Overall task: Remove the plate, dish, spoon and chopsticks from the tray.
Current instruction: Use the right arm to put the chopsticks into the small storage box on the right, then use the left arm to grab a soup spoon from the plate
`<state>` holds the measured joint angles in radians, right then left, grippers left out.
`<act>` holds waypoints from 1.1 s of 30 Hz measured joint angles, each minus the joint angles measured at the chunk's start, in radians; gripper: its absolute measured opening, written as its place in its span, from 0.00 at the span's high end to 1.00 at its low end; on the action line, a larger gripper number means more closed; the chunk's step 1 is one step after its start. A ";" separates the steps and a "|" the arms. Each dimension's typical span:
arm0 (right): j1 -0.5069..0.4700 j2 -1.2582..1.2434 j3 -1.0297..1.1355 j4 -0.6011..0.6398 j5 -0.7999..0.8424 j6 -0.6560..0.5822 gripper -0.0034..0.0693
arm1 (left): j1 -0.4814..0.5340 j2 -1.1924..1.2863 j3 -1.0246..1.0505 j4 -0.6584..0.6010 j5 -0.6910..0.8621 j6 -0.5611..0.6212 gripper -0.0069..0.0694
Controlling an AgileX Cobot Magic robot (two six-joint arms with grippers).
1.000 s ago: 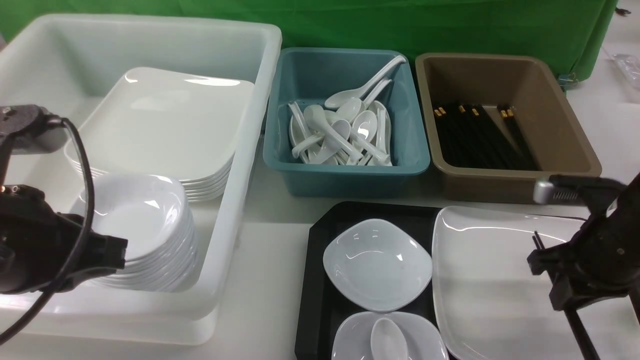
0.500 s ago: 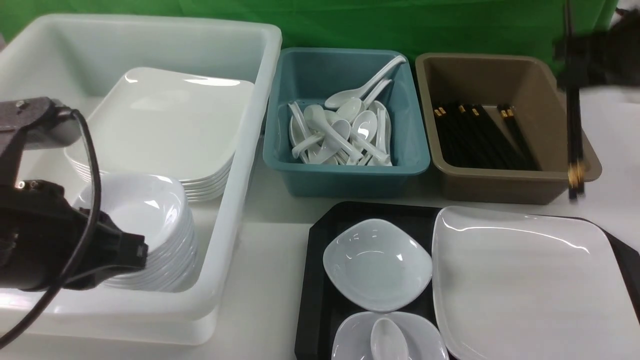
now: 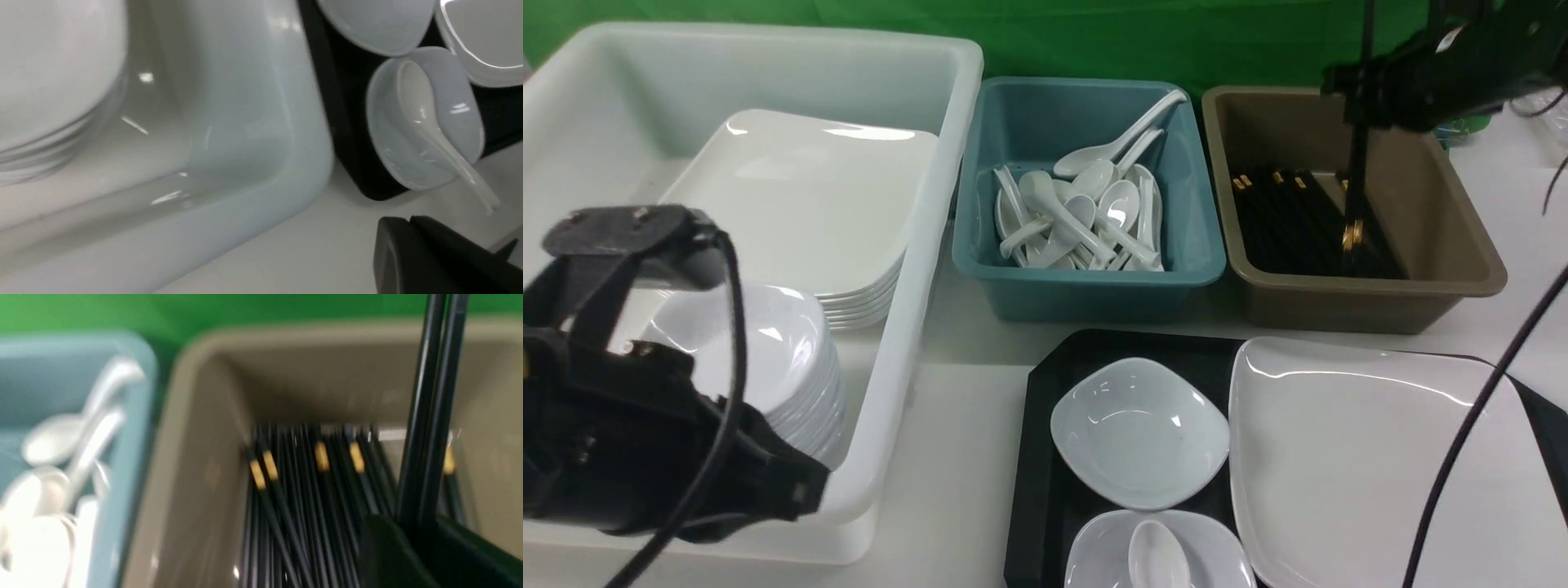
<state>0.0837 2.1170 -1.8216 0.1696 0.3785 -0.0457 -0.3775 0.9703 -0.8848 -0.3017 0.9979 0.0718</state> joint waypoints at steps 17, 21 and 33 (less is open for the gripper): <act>-0.027 -0.211 -0.003 -0.091 0.562 -0.076 0.89 | -0.535 0.469 -0.237 0.233 -0.008 -0.470 0.91; -0.030 -0.329 -0.008 -0.097 0.718 -0.087 0.92 | -0.582 0.631 -0.345 0.240 -0.012 -0.491 0.88; -0.030 -0.474 -0.003 -0.096 0.752 -0.103 0.91 | -0.629 0.912 -0.471 0.238 -0.034 -0.607 0.42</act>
<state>0.0541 1.6430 -1.8243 0.0739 1.1301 -0.1484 -1.0064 1.8824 -1.3557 -0.0639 0.9644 -0.5351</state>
